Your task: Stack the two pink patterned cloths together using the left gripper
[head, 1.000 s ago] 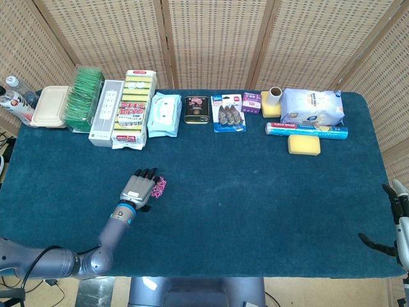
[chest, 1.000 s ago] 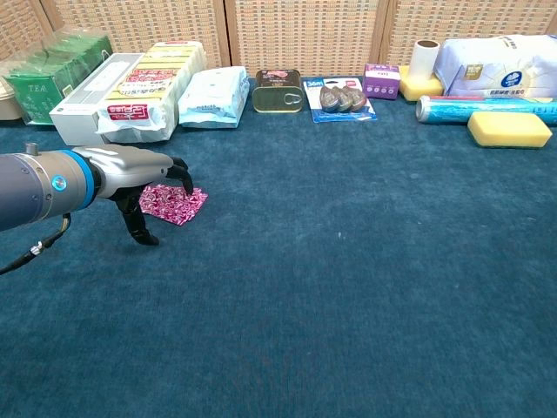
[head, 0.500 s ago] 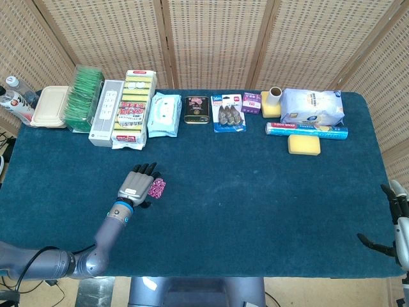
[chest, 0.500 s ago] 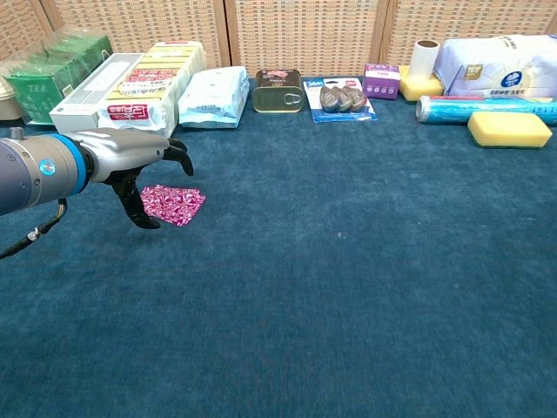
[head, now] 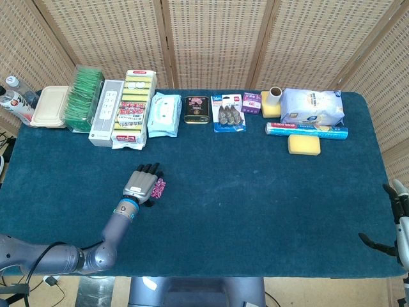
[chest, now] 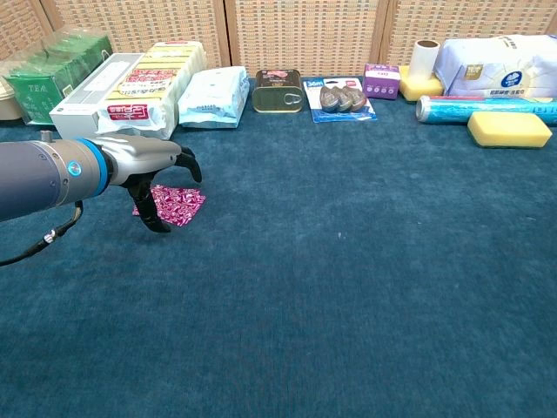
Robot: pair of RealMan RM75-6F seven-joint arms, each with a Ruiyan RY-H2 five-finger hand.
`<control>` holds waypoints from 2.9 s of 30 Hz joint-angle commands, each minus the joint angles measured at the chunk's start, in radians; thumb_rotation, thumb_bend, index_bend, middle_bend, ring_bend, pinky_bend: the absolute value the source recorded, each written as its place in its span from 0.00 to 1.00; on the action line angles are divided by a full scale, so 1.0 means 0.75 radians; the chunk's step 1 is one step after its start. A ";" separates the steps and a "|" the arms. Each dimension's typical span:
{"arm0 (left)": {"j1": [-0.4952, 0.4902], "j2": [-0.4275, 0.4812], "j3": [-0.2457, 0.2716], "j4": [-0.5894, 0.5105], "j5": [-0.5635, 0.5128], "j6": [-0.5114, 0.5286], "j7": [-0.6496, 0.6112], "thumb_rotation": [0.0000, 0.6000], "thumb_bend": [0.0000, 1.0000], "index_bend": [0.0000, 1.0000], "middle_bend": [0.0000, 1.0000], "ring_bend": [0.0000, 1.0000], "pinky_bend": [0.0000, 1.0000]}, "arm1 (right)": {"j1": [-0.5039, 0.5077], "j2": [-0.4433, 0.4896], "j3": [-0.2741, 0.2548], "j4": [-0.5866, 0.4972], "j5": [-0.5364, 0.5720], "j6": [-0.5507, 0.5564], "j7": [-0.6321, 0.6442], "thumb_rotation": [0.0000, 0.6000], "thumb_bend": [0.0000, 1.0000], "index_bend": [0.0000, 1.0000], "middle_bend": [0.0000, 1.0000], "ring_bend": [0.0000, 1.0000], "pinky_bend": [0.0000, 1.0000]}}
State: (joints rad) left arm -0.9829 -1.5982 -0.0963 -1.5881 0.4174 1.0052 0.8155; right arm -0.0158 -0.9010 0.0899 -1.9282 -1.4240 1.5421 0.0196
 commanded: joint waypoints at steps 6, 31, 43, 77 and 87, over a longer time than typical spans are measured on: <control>-0.022 -0.005 0.003 -0.013 -0.049 0.019 0.034 1.00 0.20 0.16 0.00 0.00 0.07 | 0.000 -0.001 -0.002 -0.004 -0.004 0.000 -0.006 1.00 0.00 0.00 0.00 0.00 0.00; -0.003 -0.087 0.006 0.102 0.018 0.060 0.023 1.00 0.20 0.18 0.00 0.00 0.07 | -0.001 -0.002 0.000 -0.003 -0.005 0.004 -0.002 1.00 0.00 0.00 0.00 0.00 0.00; 0.015 -0.122 0.000 0.134 0.048 0.089 0.035 1.00 0.23 0.29 0.00 0.00 0.07 | -0.002 -0.002 0.001 -0.005 -0.008 0.007 0.000 1.00 0.00 0.00 0.00 0.00 0.00; 0.035 -0.105 0.023 0.154 0.177 0.062 0.084 1.00 0.28 0.35 0.00 0.00 0.07 | -0.002 -0.003 0.000 -0.005 -0.002 0.004 -0.002 1.00 0.00 0.00 0.00 0.00 0.00; 0.036 -0.121 0.013 0.184 0.196 0.064 0.094 1.00 0.28 0.35 0.00 0.00 0.07 | -0.002 0.000 0.001 -0.010 -0.001 0.003 -0.003 1.00 0.00 0.00 0.00 0.00 0.00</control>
State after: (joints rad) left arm -0.9556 -1.6882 -0.0859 -1.4513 0.5631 1.0544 0.8860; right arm -0.0168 -0.9012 0.0904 -1.9359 -1.4248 1.5439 0.0172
